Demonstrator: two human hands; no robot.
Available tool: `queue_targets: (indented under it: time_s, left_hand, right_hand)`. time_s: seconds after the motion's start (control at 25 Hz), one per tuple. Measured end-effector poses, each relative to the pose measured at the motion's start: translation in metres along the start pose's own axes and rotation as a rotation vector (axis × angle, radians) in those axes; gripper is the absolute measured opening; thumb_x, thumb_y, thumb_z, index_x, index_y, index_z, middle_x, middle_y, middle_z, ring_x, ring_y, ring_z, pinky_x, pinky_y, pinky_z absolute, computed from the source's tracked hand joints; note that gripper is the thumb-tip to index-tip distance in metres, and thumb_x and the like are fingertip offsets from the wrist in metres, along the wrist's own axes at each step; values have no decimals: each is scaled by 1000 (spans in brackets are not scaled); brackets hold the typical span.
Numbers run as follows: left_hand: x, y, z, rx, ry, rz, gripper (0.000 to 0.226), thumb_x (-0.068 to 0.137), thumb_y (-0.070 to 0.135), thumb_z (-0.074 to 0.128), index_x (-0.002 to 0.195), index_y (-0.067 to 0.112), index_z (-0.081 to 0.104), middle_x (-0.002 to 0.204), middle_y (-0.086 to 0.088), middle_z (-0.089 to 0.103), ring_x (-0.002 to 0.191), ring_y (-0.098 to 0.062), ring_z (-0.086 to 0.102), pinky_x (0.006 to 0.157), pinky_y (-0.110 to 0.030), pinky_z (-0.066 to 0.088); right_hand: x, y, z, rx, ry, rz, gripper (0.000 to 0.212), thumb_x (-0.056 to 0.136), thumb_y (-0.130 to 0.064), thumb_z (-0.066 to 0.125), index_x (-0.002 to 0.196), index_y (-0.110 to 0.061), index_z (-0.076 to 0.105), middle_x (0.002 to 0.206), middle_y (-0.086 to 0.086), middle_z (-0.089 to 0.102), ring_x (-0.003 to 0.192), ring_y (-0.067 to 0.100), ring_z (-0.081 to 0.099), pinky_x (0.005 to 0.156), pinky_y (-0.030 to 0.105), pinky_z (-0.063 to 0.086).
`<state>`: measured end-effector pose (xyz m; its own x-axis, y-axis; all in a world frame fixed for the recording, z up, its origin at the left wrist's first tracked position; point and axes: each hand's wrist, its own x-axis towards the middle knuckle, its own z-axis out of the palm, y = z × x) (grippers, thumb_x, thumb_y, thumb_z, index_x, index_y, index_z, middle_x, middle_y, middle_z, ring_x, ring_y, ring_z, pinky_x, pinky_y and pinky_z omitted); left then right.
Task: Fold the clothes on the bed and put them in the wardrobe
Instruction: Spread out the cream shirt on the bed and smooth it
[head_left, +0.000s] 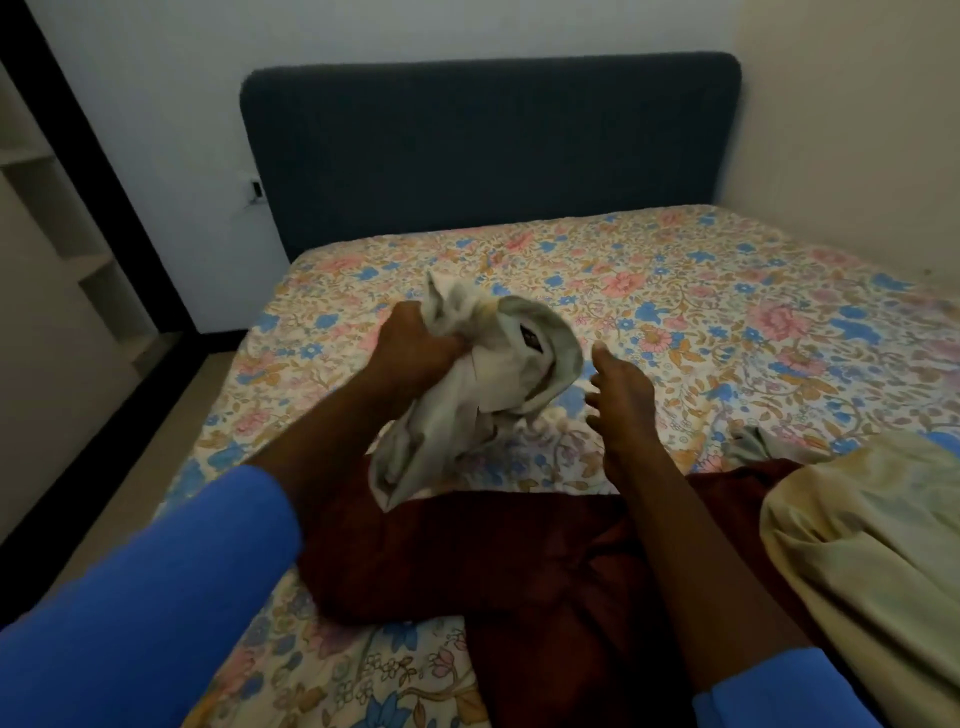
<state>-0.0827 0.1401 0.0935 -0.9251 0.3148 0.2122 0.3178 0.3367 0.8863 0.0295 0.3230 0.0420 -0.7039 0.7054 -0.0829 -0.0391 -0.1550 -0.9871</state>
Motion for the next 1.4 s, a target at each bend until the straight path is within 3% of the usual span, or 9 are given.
queue_targets:
  time_s: [0.12,0.24,0.36,0.48,0.64,0.88,1.16,1.28,1.4]
  left_hand:
    - [-2,17,-80,-267,-7,-225,39,81,23,83,116,16,67,110,-5,72,98,-22,70,77,-30,58]
    - [-22,-26,-130,-157,-42,-327,41,89,33,78,126,18,67,124,-3,65,111,-22,63,90,-30,52]
    - [-75,-102,-149,-162,-8,-507,47,92,31,76,134,14,64,131,-2,58,124,-25,56,103,-36,45]
    - [-129,-163,-156,-174,181,-634,32,92,37,76,106,10,70,108,-11,71,90,-27,68,75,-34,54]
    - [-143,-186,-182,240,350,-457,36,90,58,69,104,25,69,94,6,70,81,-15,67,73,-32,54]
    - [-124,-191,-183,333,-13,-395,24,86,47,79,84,24,72,86,4,73,80,-14,69,72,-31,55]
    - [-121,-193,-168,404,250,-405,39,99,61,50,107,23,57,95,2,64,90,-24,61,74,-34,44]
    - [-131,-200,-162,452,223,-439,39,101,61,47,112,24,49,93,1,61,88,-25,59,74,-37,43]
    - [-142,-197,-159,589,324,-296,23,100,42,59,113,24,51,104,-6,65,99,-31,63,80,-42,46]
  right_hand:
    - [-11,-7,16,12,-157,-27,56,89,-76,53,117,-29,65,125,-2,66,117,23,63,101,51,52]
    - [-20,-14,47,79,-342,97,84,64,-82,73,123,-23,72,121,5,74,109,28,72,95,50,57]
    - [-49,16,74,-259,-339,173,39,82,-47,79,95,-11,71,97,15,75,81,26,72,68,35,58]
    - [-65,71,88,-580,-372,97,36,96,-37,68,72,-10,66,75,18,65,70,27,63,67,37,49]
    - [-74,78,108,-815,-296,-40,43,97,-49,64,77,-11,66,76,7,65,73,21,61,69,33,43]
    - [-67,90,116,-676,-200,-146,35,104,-41,56,79,-20,69,77,1,67,88,32,67,75,39,47]
    - [-82,85,118,-1100,-57,-362,63,103,-69,25,127,-22,59,104,10,70,102,37,66,85,42,45]
    - [-95,93,101,-1196,-166,-282,54,105,-60,35,136,-18,45,112,12,69,103,36,67,89,43,50]
    - [-101,91,90,-1329,-131,-497,36,104,-43,49,131,-19,46,112,9,65,100,32,64,83,44,52]
